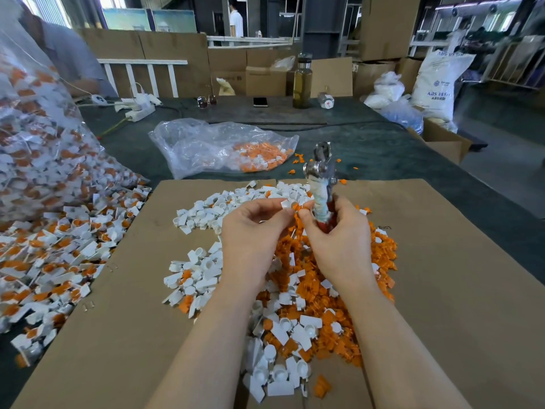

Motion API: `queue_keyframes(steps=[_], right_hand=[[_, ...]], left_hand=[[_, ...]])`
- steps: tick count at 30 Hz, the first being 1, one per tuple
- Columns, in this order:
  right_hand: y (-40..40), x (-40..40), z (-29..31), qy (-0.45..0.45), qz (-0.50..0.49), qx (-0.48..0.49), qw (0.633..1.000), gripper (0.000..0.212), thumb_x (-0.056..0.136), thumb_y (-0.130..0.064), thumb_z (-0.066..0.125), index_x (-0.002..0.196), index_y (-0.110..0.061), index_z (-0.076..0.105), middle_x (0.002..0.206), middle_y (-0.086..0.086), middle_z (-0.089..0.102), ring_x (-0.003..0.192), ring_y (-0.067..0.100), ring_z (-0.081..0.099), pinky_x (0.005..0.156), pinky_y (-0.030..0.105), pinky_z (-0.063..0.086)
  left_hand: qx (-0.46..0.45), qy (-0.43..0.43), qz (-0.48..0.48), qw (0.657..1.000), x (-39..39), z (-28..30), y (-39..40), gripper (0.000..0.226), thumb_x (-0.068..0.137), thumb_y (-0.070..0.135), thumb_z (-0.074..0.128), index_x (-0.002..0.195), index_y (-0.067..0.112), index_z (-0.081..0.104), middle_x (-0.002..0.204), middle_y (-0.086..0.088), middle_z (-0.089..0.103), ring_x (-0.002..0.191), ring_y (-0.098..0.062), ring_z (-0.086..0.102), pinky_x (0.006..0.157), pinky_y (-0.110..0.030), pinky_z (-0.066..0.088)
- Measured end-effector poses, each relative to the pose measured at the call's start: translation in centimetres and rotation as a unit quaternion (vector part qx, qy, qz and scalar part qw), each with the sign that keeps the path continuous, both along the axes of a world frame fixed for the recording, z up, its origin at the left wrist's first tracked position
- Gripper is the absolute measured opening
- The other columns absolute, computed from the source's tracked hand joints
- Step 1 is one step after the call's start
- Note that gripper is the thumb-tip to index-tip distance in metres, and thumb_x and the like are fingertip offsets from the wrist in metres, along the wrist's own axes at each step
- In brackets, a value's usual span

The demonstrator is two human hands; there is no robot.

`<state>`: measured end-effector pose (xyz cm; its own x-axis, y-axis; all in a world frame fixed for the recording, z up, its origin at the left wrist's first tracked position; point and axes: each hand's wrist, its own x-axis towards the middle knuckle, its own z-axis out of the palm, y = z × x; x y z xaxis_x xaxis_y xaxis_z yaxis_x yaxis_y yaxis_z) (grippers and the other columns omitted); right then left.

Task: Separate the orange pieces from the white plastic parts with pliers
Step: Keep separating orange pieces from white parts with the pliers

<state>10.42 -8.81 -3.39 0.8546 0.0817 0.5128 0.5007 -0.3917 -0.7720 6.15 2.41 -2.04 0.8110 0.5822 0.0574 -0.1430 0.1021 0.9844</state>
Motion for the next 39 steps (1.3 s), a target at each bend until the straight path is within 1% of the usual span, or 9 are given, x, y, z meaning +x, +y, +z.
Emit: queue_keyframes(steps=[3,5,8,11,17,22,28,33,39], right_hand=[[-0.05,-0.09,0.08,-0.015,-0.015,0.007,1.0,0.016,0.087,-0.032,0.07,0.097,-0.026,0.058,0.076,-0.021,0.059,0.08,-0.004,0.06,0.058,0.01,0.045],[-0.03,-0.14,0.07,-0.02,-0.023,0.013,0.999,0.015,0.087,-0.032,0.07,0.095,-0.026,0.058,0.074,-0.021,0.058,0.075,-0.003,0.06,0.057,0.01,0.042],[0.08,-0.23,0.04,-0.025,-0.031,0.016,0.999,0.016,0.087,-0.031,0.069,0.097,-0.022,0.061,0.076,-0.021,0.058,0.072,-0.002,0.06,0.057,0.009,0.041],[0.12,-0.31,0.07,-0.025,-0.036,0.018,0.999,0.014,0.086,-0.031,0.07,0.092,-0.026,0.058,0.072,-0.02,0.057,0.073,-0.004,0.059,0.056,0.008,0.042],[-0.02,-0.16,0.0,-0.021,-0.031,0.013,0.999,0.012,0.086,-0.027,0.071,0.091,-0.025,0.061,0.073,-0.018,0.059,0.069,0.001,0.059,0.056,0.011,0.04],[-0.03,-0.15,0.09,-0.014,-0.03,0.007,0.999,0.015,0.085,-0.024,0.072,0.091,-0.027,0.059,0.075,-0.02,0.059,0.07,0.0,0.06,0.059,0.015,0.044],[-0.2,0.06,0.25,0.023,0.008,0.0,1.0,0.019,0.087,-0.019,0.07,0.105,-0.019,0.065,0.088,-0.011,0.067,0.077,0.003,0.063,0.064,0.019,0.051],[-0.19,0.0,0.31,0.012,0.019,-0.01,1.0,0.012,0.086,-0.015,0.068,0.096,-0.021,0.063,0.074,-0.015,0.06,0.063,0.002,0.056,0.053,0.014,0.039],[-0.03,-0.42,0.49,-0.016,0.027,-0.013,0.999,0.019,0.084,-0.011,0.069,0.083,-0.026,0.057,0.064,-0.013,0.054,0.064,0.005,0.054,0.053,0.015,0.042]], left_hand=[[0.047,0.0,0.014,0.999,0.07,0.0,-0.15,0.014,0.077,0.011,0.083,0.078,0.024,0.077,0.075,0.001,0.076,0.078,-0.02,0.074,0.076,-0.034,0.061],[0.078,-0.011,0.017,0.997,0.01,0.03,-0.33,0.018,0.077,0.015,0.084,0.073,0.03,0.076,0.074,0.006,0.076,0.078,-0.018,0.074,0.077,-0.034,0.061],[0.139,-0.031,0.023,0.99,-0.19,0.07,-0.64,0.026,0.077,0.017,0.084,0.069,0.039,0.073,0.073,0.016,0.074,0.072,-0.003,0.071,0.069,-0.019,0.057],[0.186,-0.041,0.029,0.981,-0.3,0.07,-0.7,0.023,0.077,0.017,0.084,0.075,0.038,0.074,0.076,0.024,0.072,0.072,0.007,0.067,0.065,-0.006,0.05],[0.237,-0.036,0.028,0.97,-0.06,-0.37,-0.5,0.013,0.079,0.018,0.083,0.084,0.03,0.079,0.077,0.029,0.07,0.076,0.01,0.066,0.068,-0.003,0.048],[0.244,-0.037,0.019,0.969,0.03,-0.57,-0.4,0.015,0.079,0.018,0.082,0.083,0.032,0.078,0.079,0.029,0.07,0.076,0.009,0.067,0.069,-0.004,0.049],[0.208,-0.031,0.028,0.977,0.11,-0.67,-0.34,0.017,0.078,0.018,0.082,0.081,0.033,0.077,0.075,0.024,0.072,0.073,0.004,0.068,0.066,-0.009,0.052],[0.172,-0.031,0.033,0.984,0.13,-0.55,-0.32,0.02,0.075,0.017,0.085,0.075,0.035,0.074,0.073,0.021,0.073,0.07,0.004,0.068,0.063,-0.008,0.051],[0.151,-0.018,0.053,0.987,0.19,-0.42,-0.36,0.019,0.076,0.021,0.085,0.072,0.034,0.072,0.072,0.018,0.072,0.067,0.0,0.067,0.064,-0.015,0.053]])
